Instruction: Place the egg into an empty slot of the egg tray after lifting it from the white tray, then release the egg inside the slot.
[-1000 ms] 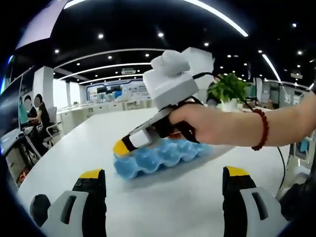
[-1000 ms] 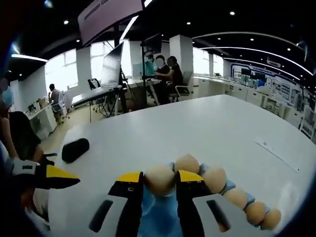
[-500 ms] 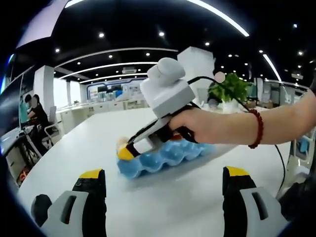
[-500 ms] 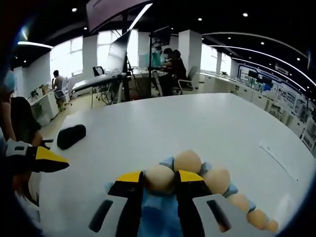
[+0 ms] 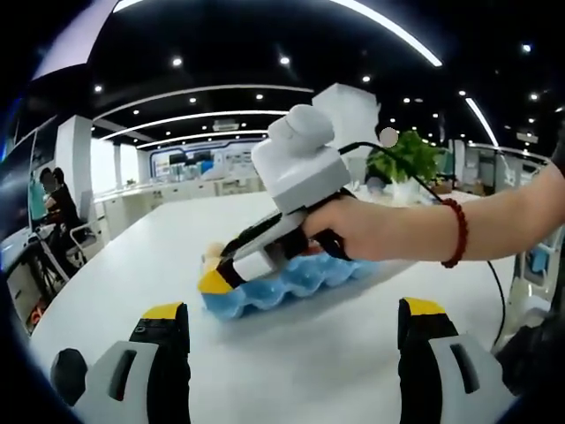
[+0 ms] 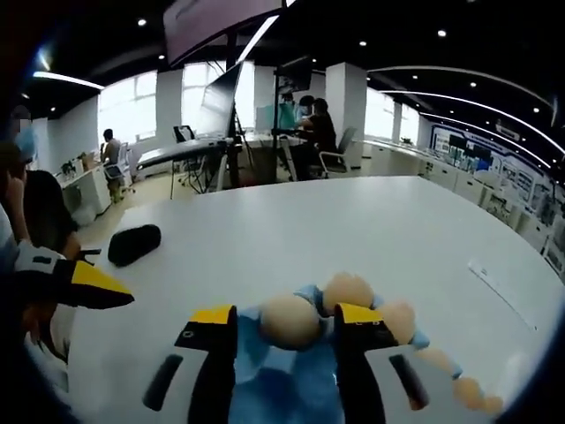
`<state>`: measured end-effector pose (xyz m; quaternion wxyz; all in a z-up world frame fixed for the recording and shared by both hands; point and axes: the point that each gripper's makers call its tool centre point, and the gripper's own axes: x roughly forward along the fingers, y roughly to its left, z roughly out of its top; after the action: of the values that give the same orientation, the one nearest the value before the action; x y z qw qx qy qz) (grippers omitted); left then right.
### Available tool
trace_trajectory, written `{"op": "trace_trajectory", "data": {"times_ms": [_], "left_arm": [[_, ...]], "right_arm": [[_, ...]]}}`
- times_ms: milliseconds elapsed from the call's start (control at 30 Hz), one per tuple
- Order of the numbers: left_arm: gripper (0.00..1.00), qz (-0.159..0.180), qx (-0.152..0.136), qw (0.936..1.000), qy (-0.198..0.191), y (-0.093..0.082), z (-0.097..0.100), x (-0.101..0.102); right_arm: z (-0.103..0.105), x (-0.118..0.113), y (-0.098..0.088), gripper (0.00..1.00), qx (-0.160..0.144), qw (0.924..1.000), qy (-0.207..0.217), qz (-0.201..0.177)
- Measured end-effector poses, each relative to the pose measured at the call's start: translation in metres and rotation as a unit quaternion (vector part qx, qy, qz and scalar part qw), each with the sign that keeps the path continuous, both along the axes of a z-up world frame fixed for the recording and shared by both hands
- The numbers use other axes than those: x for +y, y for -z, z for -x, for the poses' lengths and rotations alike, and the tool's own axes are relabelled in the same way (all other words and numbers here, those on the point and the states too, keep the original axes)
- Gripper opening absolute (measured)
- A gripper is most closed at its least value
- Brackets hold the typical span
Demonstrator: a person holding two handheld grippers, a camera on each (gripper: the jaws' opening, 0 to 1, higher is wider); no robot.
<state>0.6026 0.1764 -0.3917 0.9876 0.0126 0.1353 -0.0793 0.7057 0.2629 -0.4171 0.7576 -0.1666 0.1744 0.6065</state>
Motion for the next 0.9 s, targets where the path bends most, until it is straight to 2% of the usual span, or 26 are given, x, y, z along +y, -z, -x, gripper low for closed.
{"op": "trace_trajectory", "data": {"times_ms": [133,167,200,233,333,467,700,900], "left_arm": [[1.0,0.003,-0.003,1.0,0.001,-0.001,0.001,0.0],[1.0,0.003,-0.003,1.0,0.002,-0.001,0.001,-0.001],[1.0,-0.003,0.0,0.9999,0.012,0.0,0.002,-0.003],[1.0,-0.009,0.005,0.9997,0.021,0.002,0.003,-0.006],[1.0,-0.01,0.008,0.9997,0.021,0.004,0.0,-0.01],[1.0,-0.004,0.005,0.9998,0.021,0.003,-0.002,-0.011],[1.0,-0.003,0.002,0.9998,0.019,0.001,-0.003,-0.012],[1.0,-0.002,0.005,0.9998,0.019,0.003,-0.002,-0.014]], "right_arm": [[0.001,0.001,-0.003,0.52,0.005,0.9999,-0.004,-0.012],[0.004,-0.001,-0.006,0.52,0.017,0.9996,-0.002,-0.022],[0.005,0.001,-0.013,0.53,0.027,0.9985,0.005,-0.048],[0.003,0.002,-0.018,0.55,0.017,0.998,0.006,-0.061],[0.002,-0.004,-0.02,0.58,-0.003,0.9989,0.008,-0.047],[-0.002,-0.008,-0.025,0.66,-0.009,0.9985,0.017,-0.052],[-0.008,-0.021,-0.02,0.8,0.014,0.9982,0.034,-0.048],[-0.011,-0.036,-0.021,0.84,0.018,0.9976,0.046,-0.048]]}}
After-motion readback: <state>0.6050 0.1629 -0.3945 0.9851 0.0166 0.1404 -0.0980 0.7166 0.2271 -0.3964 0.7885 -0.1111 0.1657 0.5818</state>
